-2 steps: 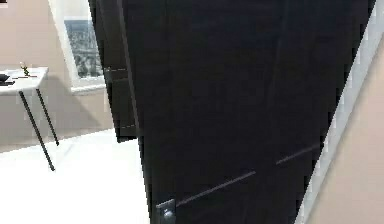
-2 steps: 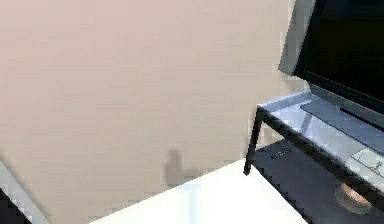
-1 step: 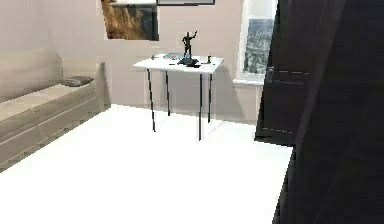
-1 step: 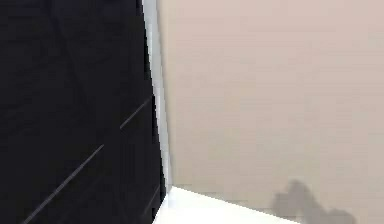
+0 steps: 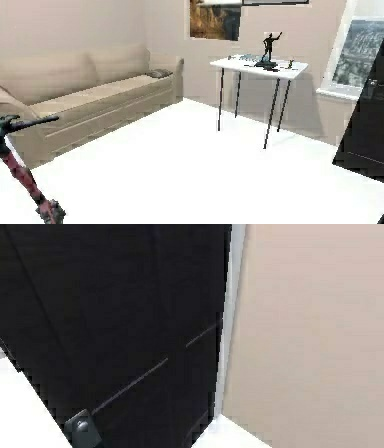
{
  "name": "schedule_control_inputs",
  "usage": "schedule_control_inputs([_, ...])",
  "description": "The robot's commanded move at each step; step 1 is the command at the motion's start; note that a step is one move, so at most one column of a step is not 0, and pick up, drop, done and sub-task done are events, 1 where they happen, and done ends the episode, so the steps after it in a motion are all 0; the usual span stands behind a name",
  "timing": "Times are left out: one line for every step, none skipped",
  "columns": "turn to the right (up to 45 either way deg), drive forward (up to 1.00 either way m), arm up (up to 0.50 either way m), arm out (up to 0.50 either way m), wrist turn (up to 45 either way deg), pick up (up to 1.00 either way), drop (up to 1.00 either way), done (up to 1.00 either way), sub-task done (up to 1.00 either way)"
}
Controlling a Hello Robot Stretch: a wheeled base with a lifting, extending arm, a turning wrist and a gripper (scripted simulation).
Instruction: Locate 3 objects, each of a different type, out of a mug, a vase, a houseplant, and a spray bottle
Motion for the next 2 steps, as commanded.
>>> schedule_control_inputs([0.0, 0.4, 0.0, 0.0, 0.0, 0.0, 0.0, 0.0, 0.0])
schedule_control_inputs([30.0, 0.0, 0.0, 0.0, 0.0, 0.0, 0.0, 0.0, 0.0])
